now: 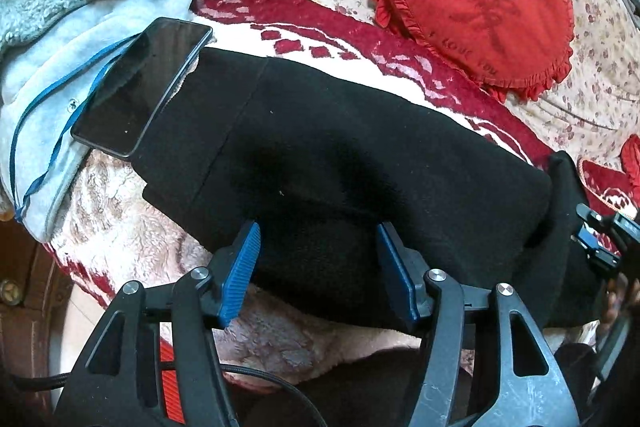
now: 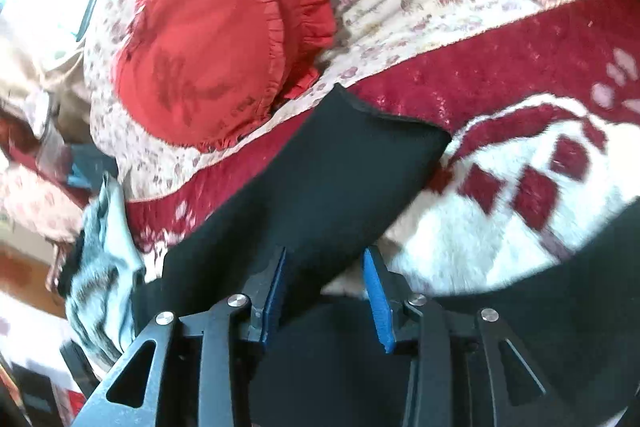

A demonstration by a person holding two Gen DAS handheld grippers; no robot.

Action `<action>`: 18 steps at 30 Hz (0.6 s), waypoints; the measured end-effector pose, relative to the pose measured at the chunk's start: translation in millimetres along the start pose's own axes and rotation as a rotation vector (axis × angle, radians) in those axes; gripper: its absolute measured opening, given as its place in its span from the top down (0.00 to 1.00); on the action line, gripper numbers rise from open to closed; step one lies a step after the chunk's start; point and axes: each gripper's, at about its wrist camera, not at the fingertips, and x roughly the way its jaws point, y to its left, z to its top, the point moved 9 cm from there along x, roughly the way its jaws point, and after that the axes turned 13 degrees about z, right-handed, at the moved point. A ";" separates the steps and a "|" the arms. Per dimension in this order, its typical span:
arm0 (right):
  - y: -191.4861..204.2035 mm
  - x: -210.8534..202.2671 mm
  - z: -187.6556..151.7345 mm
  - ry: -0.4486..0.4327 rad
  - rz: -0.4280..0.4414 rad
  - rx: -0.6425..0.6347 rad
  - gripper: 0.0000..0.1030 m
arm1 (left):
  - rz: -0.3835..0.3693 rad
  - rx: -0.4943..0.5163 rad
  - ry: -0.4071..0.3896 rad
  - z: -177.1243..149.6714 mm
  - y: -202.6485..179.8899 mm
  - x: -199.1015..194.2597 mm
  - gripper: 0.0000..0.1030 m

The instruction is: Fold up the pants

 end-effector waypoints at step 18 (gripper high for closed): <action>-5.0 -135.6 -41.7 -0.044 -0.063 -0.143 0.95 | 0.004 -0.001 0.000 -2.3 -2.1 -1.4 0.42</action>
